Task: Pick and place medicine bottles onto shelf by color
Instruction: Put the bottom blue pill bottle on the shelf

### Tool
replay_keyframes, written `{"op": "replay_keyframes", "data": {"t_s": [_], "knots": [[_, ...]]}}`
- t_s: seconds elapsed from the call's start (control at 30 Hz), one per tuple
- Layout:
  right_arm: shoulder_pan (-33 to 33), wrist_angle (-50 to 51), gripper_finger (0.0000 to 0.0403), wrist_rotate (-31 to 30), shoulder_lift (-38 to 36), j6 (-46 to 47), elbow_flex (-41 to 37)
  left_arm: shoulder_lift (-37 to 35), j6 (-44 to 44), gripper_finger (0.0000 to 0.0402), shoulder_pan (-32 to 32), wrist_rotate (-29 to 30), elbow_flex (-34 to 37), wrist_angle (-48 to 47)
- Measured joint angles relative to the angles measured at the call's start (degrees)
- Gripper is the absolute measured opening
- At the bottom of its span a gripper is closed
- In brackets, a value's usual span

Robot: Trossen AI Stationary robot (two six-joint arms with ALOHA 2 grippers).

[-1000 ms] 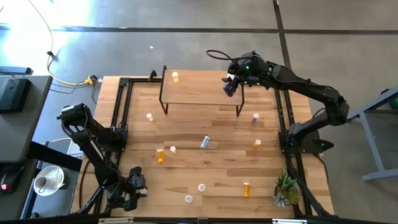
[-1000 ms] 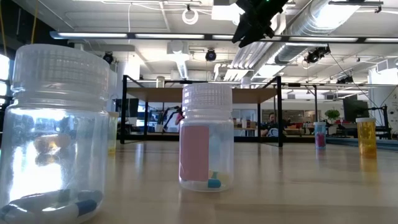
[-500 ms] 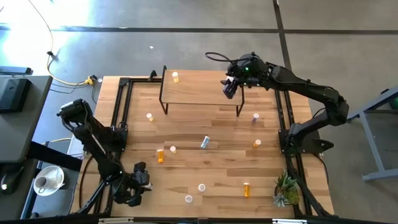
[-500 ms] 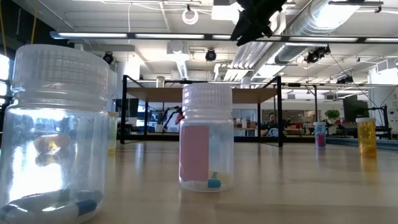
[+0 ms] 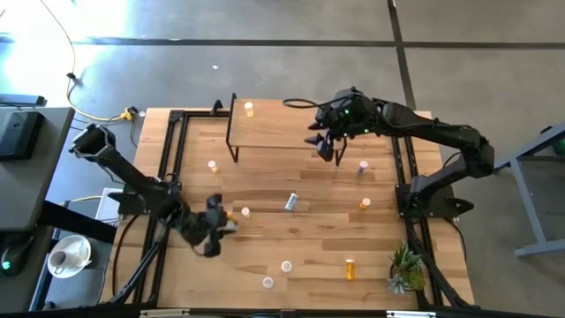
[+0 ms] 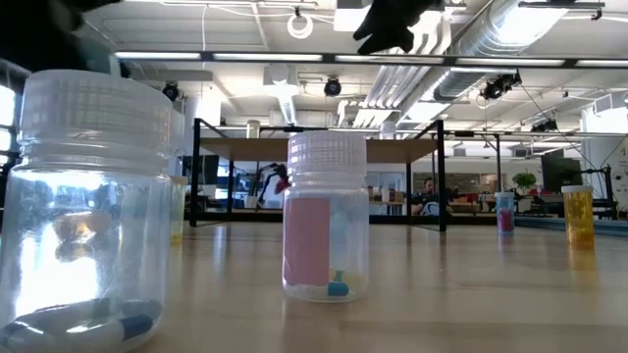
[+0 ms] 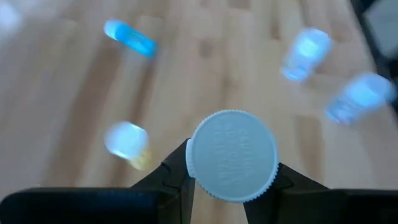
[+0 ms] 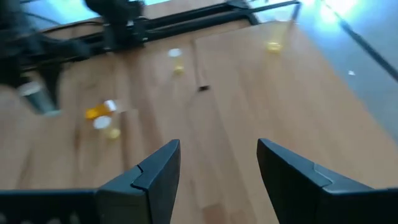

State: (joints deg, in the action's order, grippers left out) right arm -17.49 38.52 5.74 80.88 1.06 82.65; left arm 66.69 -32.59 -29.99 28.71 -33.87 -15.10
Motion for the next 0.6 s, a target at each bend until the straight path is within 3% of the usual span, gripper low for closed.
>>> {"op": "replay_keyframes", "data": {"t_s": [0.3,0.6], "knots": [[3.60,-0.20,0.0204,1.28,0.83,-2.51,0.00,-1.22,11.34,0.0087,15.91,-9.95,0.04,0.29],[7.72,-3.99,0.0204,0.67,6.79,-6.51,0.00,-1.02,19.45,0.0087,25.03,-12.32,0.02,2.06]]}}
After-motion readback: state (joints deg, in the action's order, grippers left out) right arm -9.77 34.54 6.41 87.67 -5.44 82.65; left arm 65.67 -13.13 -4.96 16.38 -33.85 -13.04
